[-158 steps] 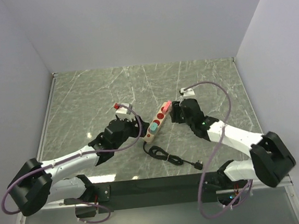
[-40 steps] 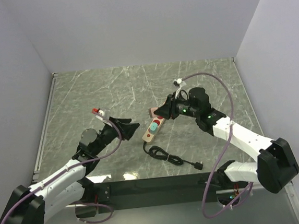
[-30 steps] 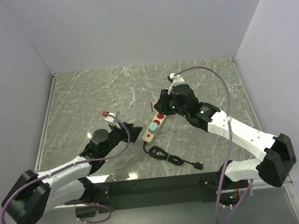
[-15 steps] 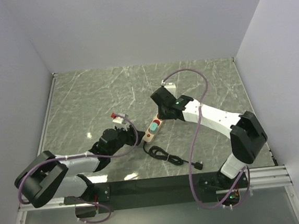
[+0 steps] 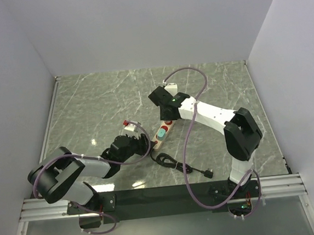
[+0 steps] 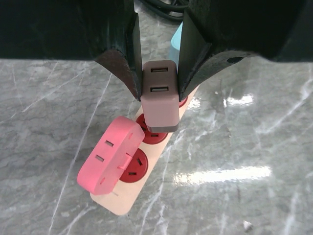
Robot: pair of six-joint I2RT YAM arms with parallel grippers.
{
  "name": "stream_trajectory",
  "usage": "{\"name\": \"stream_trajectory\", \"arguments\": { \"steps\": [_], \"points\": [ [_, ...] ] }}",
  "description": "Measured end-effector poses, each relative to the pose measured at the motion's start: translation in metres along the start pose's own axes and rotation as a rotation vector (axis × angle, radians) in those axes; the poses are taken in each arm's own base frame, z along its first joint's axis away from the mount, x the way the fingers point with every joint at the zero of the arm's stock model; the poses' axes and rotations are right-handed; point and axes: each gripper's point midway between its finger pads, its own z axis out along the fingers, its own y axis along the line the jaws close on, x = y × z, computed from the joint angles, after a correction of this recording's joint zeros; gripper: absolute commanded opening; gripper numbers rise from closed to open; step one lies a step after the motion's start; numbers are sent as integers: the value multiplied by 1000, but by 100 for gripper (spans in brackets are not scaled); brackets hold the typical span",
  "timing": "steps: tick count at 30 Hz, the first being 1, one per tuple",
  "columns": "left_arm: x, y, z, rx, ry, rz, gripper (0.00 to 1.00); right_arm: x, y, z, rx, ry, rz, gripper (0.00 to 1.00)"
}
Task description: Insert the plug
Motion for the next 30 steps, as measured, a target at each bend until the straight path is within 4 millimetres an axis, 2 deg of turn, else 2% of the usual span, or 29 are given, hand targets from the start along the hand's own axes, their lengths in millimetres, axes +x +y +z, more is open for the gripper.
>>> {"name": "stream_trajectory", "arguments": {
  "steps": [5,14,18,30],
  "points": [
    [2,-10,5,35,2,6,58,14,-3,10,27,50,-15,0],
    [16,-15,13,48,39,12,54,32,-13,6,17,78,6,0],
    [18,-14,15,45,44,14,51,34,-11,4,0,88,10,0],
    [21,-24,20,66,52,22,49,32,-7,-1,-35,103,1,0]
  ]
}}
